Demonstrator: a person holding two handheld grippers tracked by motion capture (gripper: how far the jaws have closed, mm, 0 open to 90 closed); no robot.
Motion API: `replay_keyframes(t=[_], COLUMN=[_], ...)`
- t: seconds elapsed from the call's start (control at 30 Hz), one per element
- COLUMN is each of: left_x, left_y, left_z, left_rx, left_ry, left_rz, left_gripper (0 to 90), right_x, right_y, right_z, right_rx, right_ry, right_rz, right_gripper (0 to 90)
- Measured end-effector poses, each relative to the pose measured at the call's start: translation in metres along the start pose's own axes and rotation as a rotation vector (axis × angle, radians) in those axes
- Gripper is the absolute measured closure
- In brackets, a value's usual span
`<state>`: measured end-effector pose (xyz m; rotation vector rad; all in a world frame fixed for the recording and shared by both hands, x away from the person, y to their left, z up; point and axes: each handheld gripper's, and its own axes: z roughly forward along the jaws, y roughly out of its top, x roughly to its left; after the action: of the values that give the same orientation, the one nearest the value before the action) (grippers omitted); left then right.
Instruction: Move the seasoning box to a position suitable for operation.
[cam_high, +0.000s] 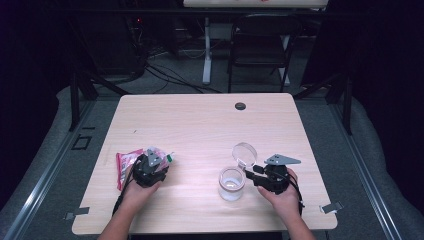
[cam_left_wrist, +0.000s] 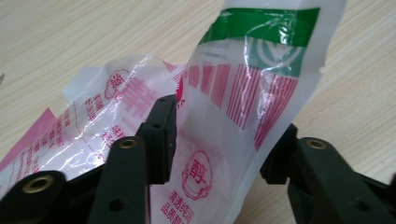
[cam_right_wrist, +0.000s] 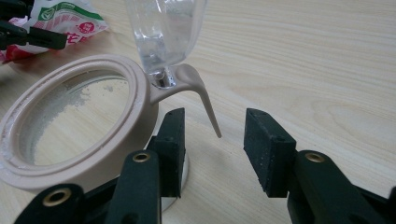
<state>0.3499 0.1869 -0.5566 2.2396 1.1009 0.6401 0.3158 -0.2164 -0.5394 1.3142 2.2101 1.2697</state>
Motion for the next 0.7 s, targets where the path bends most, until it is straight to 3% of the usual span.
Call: replay_keyframes(t=[0.4, 0.7], left_x=[0.012, 0.023], left_y=[-0.001, -0.003], left_z=[-0.003, -0.003], left_rx=[-0.011, -0.018], left_ry=[0.017, -0.001], left_rz=[-0.073, -0.133], left_gripper=[75.2, 85.2], right_x=[0.000, -0.002], right_y=[-0.001, -0.002], right_z=[-0.001, -0.004], right_rx=[-0.005, -0.013], right_ry=[0.005, 0.006], right_rz=[0.006, 0.014], right_gripper=[58.7, 58.7])
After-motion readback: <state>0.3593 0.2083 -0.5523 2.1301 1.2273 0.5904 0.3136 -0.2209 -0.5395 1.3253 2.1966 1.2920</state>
